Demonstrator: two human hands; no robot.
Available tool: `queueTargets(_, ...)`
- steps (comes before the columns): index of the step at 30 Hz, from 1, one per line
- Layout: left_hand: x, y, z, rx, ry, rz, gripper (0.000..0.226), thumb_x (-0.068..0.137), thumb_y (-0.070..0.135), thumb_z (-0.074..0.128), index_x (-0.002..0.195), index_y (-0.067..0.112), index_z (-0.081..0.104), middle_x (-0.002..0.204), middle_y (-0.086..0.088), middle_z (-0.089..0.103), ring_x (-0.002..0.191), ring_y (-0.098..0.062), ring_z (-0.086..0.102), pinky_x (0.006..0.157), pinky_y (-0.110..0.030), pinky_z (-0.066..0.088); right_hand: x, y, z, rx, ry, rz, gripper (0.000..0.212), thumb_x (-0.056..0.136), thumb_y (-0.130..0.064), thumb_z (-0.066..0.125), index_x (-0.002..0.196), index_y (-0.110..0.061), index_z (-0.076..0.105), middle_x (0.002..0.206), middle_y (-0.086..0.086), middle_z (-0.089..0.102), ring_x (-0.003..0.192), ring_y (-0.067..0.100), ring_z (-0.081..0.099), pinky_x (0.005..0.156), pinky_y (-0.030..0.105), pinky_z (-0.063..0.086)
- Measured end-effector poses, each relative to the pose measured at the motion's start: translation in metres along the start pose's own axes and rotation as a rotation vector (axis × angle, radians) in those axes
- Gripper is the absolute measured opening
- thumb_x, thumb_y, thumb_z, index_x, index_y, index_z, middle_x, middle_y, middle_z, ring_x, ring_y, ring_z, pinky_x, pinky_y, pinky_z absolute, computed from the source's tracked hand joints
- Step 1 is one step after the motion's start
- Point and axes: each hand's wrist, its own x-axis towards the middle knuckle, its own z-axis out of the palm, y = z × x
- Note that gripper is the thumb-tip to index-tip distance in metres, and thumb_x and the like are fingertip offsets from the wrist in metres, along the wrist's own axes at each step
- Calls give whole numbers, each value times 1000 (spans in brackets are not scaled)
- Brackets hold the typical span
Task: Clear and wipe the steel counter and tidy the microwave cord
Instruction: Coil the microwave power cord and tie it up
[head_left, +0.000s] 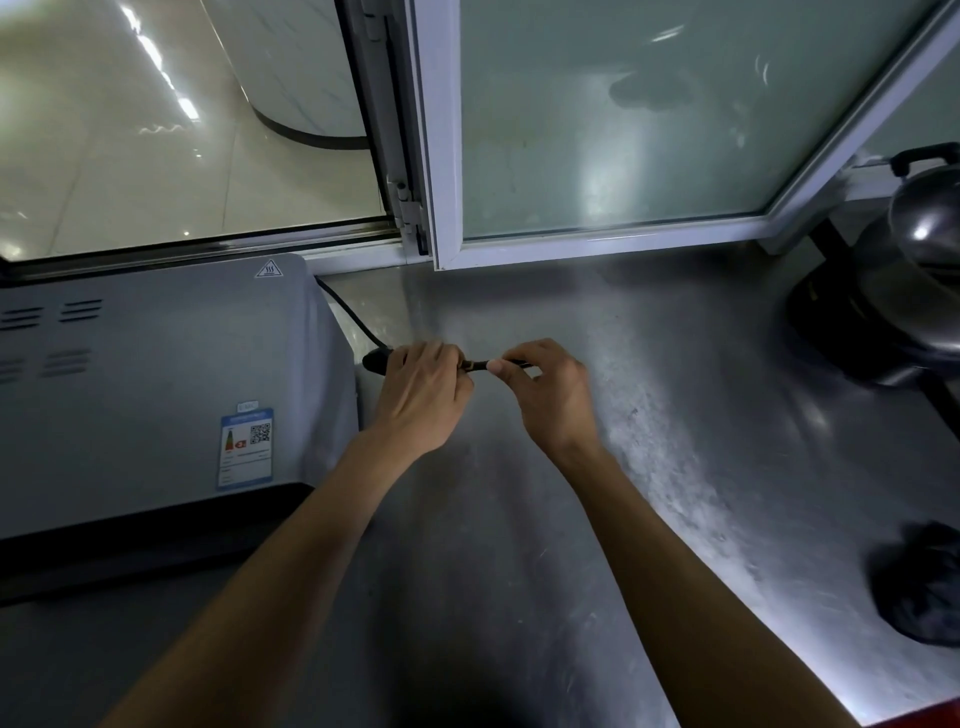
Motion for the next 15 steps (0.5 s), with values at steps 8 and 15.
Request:
queueTargets(8, -7, -1, 22, 78, -2, 43, 29, 97, 32, 35, 108, 17, 57, 101, -1, 55, 100, -22, 53, 107, -49, 33, 3, 24, -20, -93, -295, -20, 30, 100, -30, 57, 124, -15, 68, 135, 9, 60, 122, 16, 56, 100, 25, 48)
queueTargets(15, 0, -2, 40, 77, 39, 28, 24, 95, 37, 44, 108, 21, 57, 101, 3, 58, 105, -22, 54, 109, -50, 31, 5, 38, -13, 178, -161, 256, 25, 85, -20, 77, 109, -14, 74, 97, -8, 71, 89, 8, 68, 83, 25, 56)
